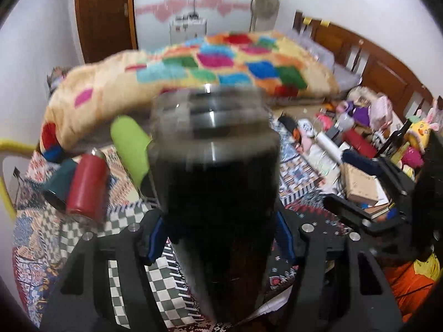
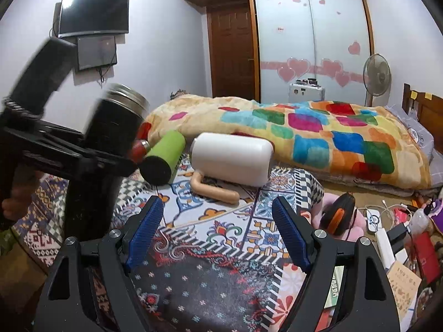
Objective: Flip cup upright
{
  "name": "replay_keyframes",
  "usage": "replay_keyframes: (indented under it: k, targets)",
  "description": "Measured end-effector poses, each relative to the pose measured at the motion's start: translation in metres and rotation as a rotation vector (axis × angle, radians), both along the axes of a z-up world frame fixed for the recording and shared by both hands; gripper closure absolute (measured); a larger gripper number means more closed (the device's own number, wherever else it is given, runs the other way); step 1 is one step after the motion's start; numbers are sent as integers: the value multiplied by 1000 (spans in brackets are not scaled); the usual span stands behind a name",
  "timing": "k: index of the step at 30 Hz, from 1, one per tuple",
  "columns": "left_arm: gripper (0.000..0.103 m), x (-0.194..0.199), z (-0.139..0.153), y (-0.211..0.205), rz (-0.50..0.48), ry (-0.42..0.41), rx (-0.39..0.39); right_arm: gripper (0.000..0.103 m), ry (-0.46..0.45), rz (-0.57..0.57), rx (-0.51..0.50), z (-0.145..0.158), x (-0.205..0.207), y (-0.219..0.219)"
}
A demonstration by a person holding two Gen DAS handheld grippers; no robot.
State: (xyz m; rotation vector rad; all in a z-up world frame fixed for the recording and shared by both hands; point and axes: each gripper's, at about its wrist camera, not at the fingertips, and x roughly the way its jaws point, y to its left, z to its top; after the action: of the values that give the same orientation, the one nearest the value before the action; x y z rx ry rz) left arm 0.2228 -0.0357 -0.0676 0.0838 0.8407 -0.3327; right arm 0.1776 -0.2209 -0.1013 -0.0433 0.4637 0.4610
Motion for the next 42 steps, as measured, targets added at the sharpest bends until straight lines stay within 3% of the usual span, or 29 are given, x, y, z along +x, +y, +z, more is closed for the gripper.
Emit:
replay_keyframes:
  k: [6,12,25,42]
  targets:
    - [39,-5,19,11,3,-75,-25,24,-26,-12,26,9,-1,0]
    - [39,13,28,16,21,-109,-42,24,-23,-23,46,8,2,-2]
    - [39,17,-2,5,-9,-24,11,24,-16,-10,48,6,3,0]
    - [39,13,-5,4,4,-94,-14,24,-10,-13,51,5,4,4]
